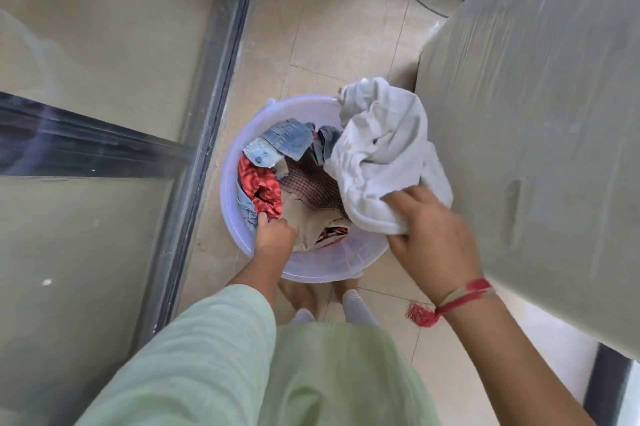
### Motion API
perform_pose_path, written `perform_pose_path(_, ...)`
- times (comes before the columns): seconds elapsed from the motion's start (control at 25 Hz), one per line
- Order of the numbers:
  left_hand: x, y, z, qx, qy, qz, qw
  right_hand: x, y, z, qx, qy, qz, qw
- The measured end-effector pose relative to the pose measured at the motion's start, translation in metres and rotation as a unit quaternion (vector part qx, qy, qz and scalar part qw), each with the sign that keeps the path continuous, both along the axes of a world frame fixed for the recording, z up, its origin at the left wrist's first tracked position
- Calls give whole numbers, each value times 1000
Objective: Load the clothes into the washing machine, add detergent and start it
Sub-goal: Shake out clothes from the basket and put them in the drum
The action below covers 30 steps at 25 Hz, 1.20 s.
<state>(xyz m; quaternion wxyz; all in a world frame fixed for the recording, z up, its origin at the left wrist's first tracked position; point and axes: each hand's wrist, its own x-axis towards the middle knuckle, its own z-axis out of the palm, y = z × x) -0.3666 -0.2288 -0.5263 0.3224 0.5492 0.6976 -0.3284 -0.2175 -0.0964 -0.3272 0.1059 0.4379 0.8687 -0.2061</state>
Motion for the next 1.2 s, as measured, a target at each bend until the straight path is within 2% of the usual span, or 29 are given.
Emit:
perform_pose_path(0.08,-2,-2,7,106,-35,72,991,5,-9,-6,5,-8,-16,1000)
perform_pose_path(0.12,-6,-5,16,186,-71,142,970,9,-12,-5,15,-7,-34,999)
perform_pose_path(0.2,-16,-12,46,340,-135,225,903,12,-16,6,39,8,-63,997)
perform_pose_path(0.36,-32,-4,162,542,-139,221,799,3,-13,62,88,112,-122,982)
perform_pose_path(0.48,-38,10,272,636,-165,210,724,-10,-3,131,112,200,-158,960)
perform_pose_path(0.56,-46,12,340,673,-179,238,677,-18,4,184,129,261,-164,942)
perform_pose_path(0.72,-67,10,460,699,-174,325,612,-27,9,304,195,364,-143,899)
perform_pose_path(0.8,-74,18,512,713,-192,312,598,-26,10,362,229,418,-125,870)
perform_pose_path(0.88,-78,31,564,717,-240,254,602,-22,11,418,260,477,-116,831)
perform_pose_path(0.92,-78,40,587,705,-265,223,619,-20,13,443,271,504,-115,812)
perform_pose_path(1.08,-55,74,659,614,-282,90,731,1,28,532,313,573,-105,750)
perform_pose_path(1.16,-39,96,677,588,-296,66,750,19,44,568,359,577,-119,724)
perform_pose_path(1.2,-31,107,683,585,-313,58,746,28,52,582,379,577,-128,712)
